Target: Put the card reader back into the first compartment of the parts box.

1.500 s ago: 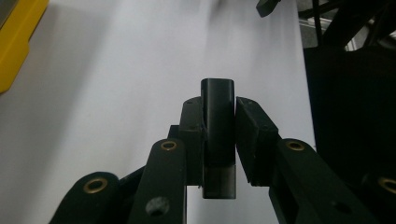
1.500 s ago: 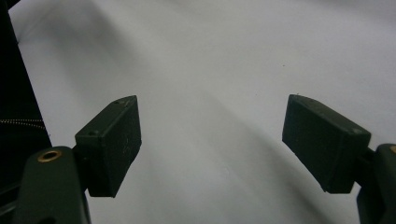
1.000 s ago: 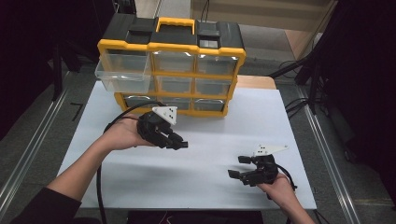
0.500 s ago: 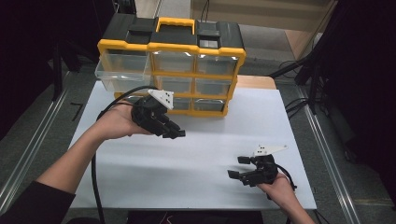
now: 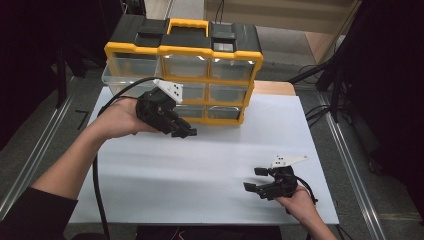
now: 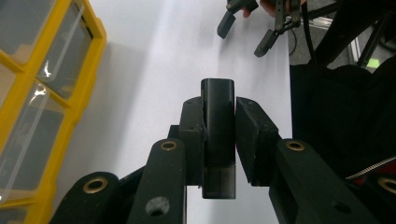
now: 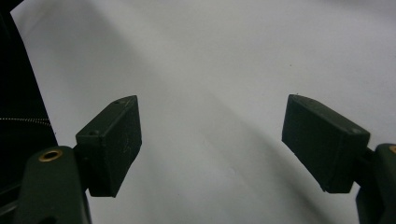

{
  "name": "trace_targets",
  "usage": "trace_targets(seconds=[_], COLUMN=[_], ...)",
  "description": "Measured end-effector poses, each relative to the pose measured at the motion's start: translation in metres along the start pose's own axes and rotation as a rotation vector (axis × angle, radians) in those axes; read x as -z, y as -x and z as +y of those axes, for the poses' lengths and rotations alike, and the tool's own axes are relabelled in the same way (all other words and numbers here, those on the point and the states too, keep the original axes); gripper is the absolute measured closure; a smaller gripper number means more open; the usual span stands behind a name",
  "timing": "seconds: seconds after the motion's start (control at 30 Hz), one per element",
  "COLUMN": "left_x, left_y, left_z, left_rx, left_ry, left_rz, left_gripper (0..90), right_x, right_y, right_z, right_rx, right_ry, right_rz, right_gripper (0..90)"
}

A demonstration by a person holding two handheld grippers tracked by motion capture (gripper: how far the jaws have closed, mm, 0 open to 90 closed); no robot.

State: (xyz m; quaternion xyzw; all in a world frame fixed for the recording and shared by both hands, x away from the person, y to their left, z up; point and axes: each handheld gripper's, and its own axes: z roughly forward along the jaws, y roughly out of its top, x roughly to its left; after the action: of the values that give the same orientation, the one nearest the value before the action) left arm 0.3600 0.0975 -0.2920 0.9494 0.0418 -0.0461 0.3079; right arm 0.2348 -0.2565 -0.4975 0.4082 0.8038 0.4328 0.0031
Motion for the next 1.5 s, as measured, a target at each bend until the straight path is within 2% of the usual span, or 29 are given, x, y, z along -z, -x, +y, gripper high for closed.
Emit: trace_targets(seconds=[0.1, 0.53, 0.73, 0.8, 0.87, 1.07, 1.1, 1.13, 1.23, 1.3, 1.37, 1.4, 1.5], left_x=[0.009, 0.036, 0.051, 0.053, 0.055, 0.066, 0.069, 0.073, 0.08, 0.083, 0.086, 0.09, 0.096], left_y=[-0.003, -0.007, -0.009, -0.009, -0.01, -0.014, -0.015, -0.016, -0.019, -0.02, -0.022, -0.024, -0.026], left_z=[0.005, 0.019, 0.025, 0.029, 0.031, 0.041, 0.043, 0.047, 0.052, 0.055, 0.056, 0.058, 0.06], left_rx=[0.0, -0.012, -0.01, -0.016, -0.013, -0.024, -0.029, -0.035, -0.023, -0.032, -0.029, -0.029, -0.024], left_ry=[0.012, 0.002, 0.014, 0.012, 0.012, 0.015, 0.017, 0.013, 0.012, 0.006, 0.01, 0.01, 0.014], left_rz=[0.005, 0.037, 0.069, 0.098, 0.084, 0.093, 0.097, 0.119, 0.13, 0.141, 0.138, 0.154, 0.162], left_gripper=[74.8, 74.8, 74.8, 74.8, 74.8, 74.8, 74.8, 74.8, 74.8, 74.8, 74.8, 74.8, 74.8], right_x=[0.0, 0.001, 0.0, 0.0, 0.0, 0.001, 0.001, 0.001, 0.0, 0.0, 0.0, 0.0, 0.0], right_y=[0.0, -0.001, 0.0, 0.0, 0.0, 0.0, 0.0, 0.0, 0.0, 0.0, 0.0, 0.0, 0.0], right_z=[0.0, 0.0, 0.0, 0.0, 0.0, 0.0, 0.0, 0.0, 0.0, 0.0, 0.0, 0.0, 0.0], right_rx=[0.001, 0.005, 0.005, 0.003, 0.004, 0.002, 0.0, 0.0, 0.004, 0.003, 0.002, 0.001, 0.002], right_ry=[0.002, 0.007, 0.005, 0.002, 0.001, 0.003, 0.004, 0.003, -0.002, 0.0, 0.001, 0.001, 0.003], right_rz=[0.003, 0.008, 0.005, 0.003, 0.001, 0.005, 0.004, 0.003, 0.004, 0.004, 0.006, 0.006, 0.007], right_gripper=[18.0, 18.5, 18.5, 18.5, 18.5, 18.5, 18.5, 18.5, 18.5, 18.5, 18.5, 18.5, 18.5])
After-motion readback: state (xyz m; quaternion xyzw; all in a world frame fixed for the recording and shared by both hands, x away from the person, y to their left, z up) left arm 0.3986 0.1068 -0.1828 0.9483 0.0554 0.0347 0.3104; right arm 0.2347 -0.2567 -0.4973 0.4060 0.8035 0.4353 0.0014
